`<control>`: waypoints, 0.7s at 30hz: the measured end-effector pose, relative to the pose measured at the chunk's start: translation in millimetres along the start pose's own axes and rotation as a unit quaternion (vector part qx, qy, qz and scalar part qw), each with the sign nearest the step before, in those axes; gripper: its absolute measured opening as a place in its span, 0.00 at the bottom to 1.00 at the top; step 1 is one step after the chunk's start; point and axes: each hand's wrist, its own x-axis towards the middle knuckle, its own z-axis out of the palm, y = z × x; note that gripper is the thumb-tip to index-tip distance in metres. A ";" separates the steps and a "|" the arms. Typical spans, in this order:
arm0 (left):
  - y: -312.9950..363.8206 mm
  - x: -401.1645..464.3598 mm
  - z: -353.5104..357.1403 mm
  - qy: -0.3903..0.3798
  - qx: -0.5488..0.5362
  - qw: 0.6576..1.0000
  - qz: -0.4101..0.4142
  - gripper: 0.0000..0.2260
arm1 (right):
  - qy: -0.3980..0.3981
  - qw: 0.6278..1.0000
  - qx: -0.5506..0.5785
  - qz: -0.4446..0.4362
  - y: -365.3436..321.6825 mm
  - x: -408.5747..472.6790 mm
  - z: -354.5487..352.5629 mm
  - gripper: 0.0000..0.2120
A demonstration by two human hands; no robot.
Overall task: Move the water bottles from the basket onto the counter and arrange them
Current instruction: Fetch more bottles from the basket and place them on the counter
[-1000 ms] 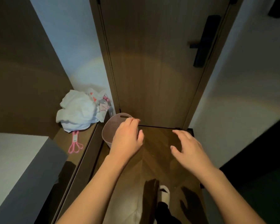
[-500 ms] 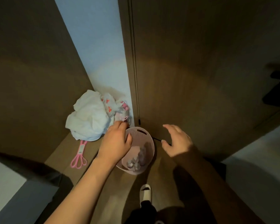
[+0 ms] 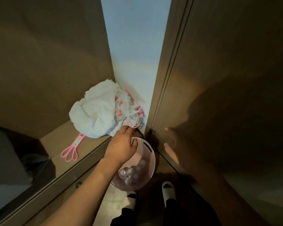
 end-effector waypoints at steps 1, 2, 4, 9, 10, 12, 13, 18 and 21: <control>-3.3 0.8 4.7 -0.001 0.008 1.000 -0.027 0.17 | -0.014 1.000 -0.004 -0.025 6.6 15.6 5.4 0.27; -5.4 1.4 7.9 0.002 0.013 0.998 -0.061 0.17 | -0.033 0.998 0.001 -0.048 12.6 31.7 10.8 0.27; -7.3 -10.1 15.1 0.005 0.011 0.990 -0.142 0.18 | -0.103 0.990 -0.016 -0.097 18.6 54.8 22.2 0.26; -7.2 -46.1 47.6 0.026 0.002 0.963 -0.267 0.17 | -0.211 0.953 -0.097 -0.197 32.5 100.0 51.8 0.24; -7.3 -50.8 53.0 0.021 -0.002 0.959 -0.284 0.17 | -0.225 0.945 -0.111 -0.210 32.1 106.9 58.7 0.24; -13.5 -57.8 64.1 0.017 -0.007 0.949 -0.315 0.15 | -0.246 0.935 -0.123 -0.225 29.6 117.4 74.9 0.23; -20.2 -58.4 70.7 0.015 -0.012 0.945 -0.327 0.13 | -0.250 0.932 -0.126 -0.230 28.1 122.8 84.9 0.22; -84.5 -44.7 139.0 -0.063 -0.043 0.922 -0.379 0.10 | -0.300 0.912 -0.161 -0.230 37.4 162.8 178.3 0.18; -158.8 -26.8 230.0 -0.108 -0.068 0.908 -0.399 0.15 | -0.315 0.903 -0.190 -0.223 60.5 201.2 283.1 0.22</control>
